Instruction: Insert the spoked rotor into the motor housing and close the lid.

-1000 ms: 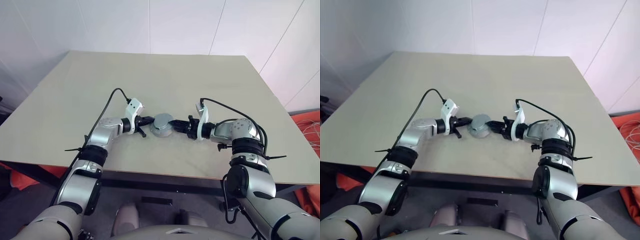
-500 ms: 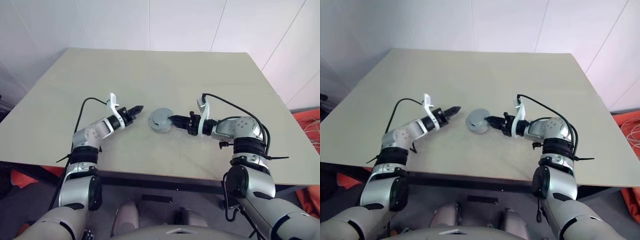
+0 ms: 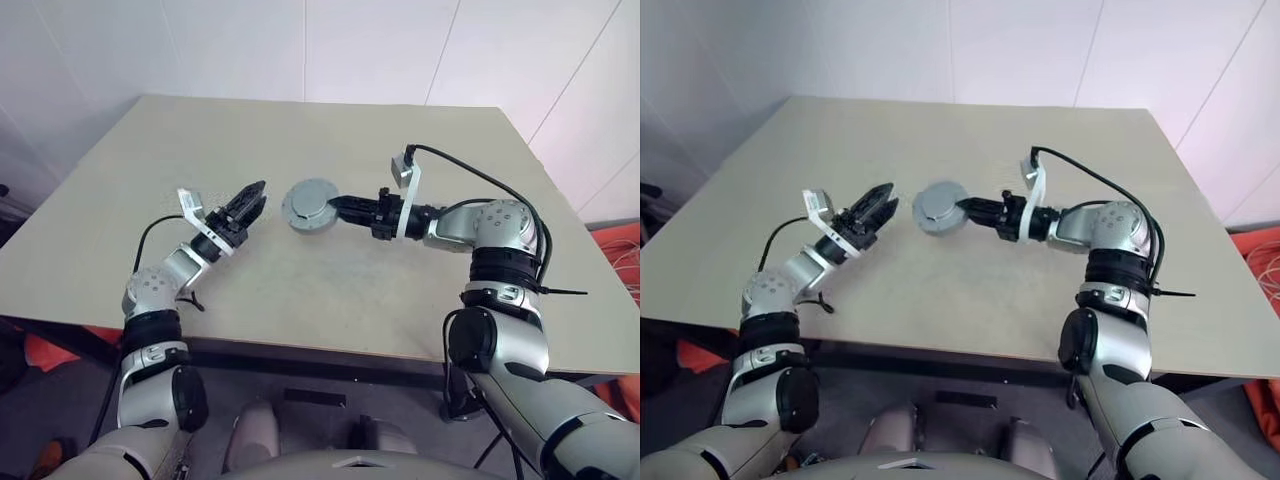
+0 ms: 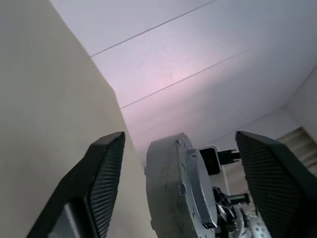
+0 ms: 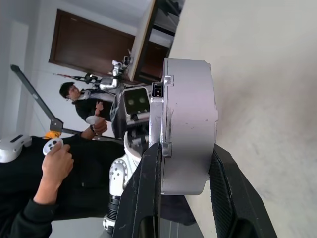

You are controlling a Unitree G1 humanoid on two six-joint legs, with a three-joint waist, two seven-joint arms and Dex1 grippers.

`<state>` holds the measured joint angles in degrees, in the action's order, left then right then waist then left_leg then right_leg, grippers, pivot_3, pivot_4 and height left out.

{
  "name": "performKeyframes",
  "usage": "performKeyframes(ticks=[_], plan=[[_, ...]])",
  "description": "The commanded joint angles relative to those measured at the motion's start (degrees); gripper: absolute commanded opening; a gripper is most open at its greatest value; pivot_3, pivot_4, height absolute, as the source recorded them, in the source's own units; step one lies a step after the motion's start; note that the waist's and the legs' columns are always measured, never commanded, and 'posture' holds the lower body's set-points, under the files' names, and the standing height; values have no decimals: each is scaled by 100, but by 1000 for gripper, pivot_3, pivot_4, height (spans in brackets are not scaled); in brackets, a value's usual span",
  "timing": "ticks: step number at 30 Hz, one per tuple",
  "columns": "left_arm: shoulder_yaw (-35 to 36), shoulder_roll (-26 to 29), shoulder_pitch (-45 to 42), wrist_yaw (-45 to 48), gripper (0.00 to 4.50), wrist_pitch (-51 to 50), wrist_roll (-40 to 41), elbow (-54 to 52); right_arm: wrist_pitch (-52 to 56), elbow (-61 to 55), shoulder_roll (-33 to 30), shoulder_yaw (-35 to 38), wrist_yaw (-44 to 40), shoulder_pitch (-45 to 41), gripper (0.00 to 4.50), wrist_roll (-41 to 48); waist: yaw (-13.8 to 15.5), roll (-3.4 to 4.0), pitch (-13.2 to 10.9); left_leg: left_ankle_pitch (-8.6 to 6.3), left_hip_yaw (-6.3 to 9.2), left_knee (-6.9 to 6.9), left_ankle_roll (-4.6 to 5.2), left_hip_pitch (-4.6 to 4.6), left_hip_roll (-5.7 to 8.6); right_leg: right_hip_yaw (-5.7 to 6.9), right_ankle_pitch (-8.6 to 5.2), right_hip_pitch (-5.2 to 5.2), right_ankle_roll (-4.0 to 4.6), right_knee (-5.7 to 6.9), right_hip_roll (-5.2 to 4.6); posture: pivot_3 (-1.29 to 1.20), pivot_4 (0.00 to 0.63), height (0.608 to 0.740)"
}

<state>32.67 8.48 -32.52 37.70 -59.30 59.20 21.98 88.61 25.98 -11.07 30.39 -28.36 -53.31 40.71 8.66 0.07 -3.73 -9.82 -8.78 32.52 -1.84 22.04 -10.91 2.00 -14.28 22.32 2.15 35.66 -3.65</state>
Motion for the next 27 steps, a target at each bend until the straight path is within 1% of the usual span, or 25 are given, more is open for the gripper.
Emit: performKeyframes(ticks=[1, 7, 13, 19, 22, 25, 27], plan=[[56, -13, 29, -18, 4500, -377, 562, -252, 76, -384, 14, 172, -25, -333, 1099, 378, 3, 0, 0, 0, 0, 0, 0, 0, 0, 0, 0, -1, 0, 0, 0, 0, 0, 740], [-58, 37, 57, 67, 4500, -658, 807, -53, 206, -570, 144, 82, -41, -373, 1099, 439, 5, 0, 0, 0, 2, 0, 0, 0, 0, 0, 2, -1, -4, 0, 2, 0, 0, 740], [-324, -35, 130, 76, 4500, -913, 911, -228, 369, -864, 363, -3, -15, -331, 1099, 494, 10, 0, 0, 1, 2, 1, -1, 0, 1, 1, 3, -2, -6, 2, 3, 0, 0, 740], [-377, -110, 180, 143, 4500, -856, 983, -328, 388, -978, 441, -38, 17, -273, 1099, 567, 10, 0, 0, 1, 4, 10, -2, -1, 0, 3, 4, -7, -8, 4, 3, 0, 0, 740], [-298, -155, 158, 75, 3861, -821, 1107, -333, 389, -999, 443, -53, 25, -259, 1099, 606, 12, 0, 0, 2, 4, 15, -3, -1, -1, 3, 4, -8, -8, 6, 3, 0, 0, 740], [-335, -106, 159, 85, 2947, -826, 1124, -336, 389, -1017, 441, -74, 29, -240, 1099, 627, 12, 0, 0, 2, 4, 20, -3, -1, -1, 3, 5, -11, -9, 8, 3, 0, 0, 740], [-311, -101, 137, 42, 2255, -799, 1153, -316, 389, -1019, 441, -80, 36, -230, 1099, 635, 12, 0, 0, 2, 5, 23, -3, -1, -1, 3, 6, -12, -10, 8, 3, 0, 0, 740]])
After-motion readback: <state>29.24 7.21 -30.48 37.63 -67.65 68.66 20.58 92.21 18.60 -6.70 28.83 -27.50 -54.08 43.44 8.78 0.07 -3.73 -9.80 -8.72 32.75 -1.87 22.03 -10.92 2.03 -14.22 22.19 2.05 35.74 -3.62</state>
